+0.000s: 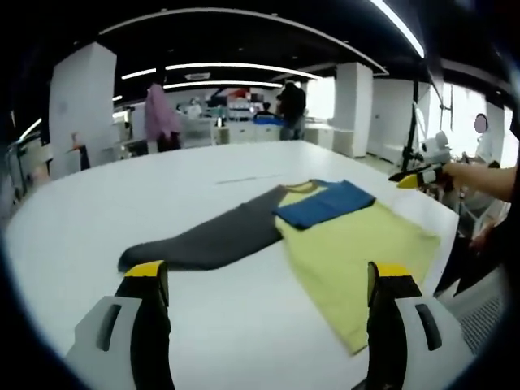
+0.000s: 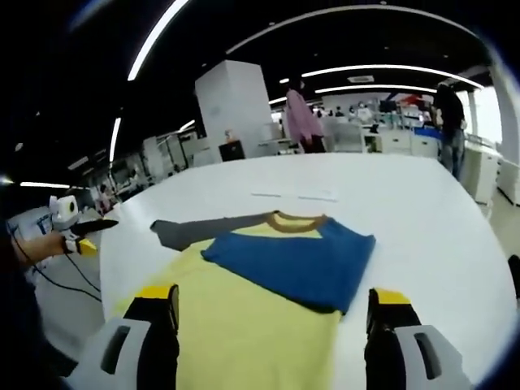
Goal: Fold the garment on the visible template until the final outline fits inside the template.
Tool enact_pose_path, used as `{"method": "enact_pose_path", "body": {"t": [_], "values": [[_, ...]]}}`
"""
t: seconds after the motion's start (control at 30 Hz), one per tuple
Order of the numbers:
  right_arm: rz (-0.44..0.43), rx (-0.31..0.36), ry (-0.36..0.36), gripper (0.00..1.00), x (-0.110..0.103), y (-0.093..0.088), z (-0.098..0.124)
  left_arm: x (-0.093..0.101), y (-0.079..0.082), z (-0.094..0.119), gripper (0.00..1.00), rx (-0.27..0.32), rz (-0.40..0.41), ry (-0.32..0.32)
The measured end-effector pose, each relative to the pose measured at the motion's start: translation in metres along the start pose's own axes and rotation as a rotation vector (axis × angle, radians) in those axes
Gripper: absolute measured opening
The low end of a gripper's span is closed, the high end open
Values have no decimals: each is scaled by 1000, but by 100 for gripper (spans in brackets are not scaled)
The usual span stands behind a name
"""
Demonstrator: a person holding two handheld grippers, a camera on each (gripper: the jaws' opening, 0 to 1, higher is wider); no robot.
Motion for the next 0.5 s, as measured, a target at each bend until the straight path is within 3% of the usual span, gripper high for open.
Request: {"method": "enact_pose_path", "body": {"t": [0.23, 0.5], "values": [[20, 5, 45, 99, -19, 2, 8, -31, -4, -12, 99, -7, 73, 76], [52, 16, 74, 99, -36, 5, 18, -54, -10, -31, 95, -30, 124, 143]]}}
Point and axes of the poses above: the point that each gripper's makers call its tool centre point, and the gripper's own axes: z roughly backward along the fingers, x roughly to its right, y roughly out of its top, the point moved 2 cm from there along z, roughly backward along the fingers, and after that the axes turned 7 degrees about y, right-handed, at the moved point
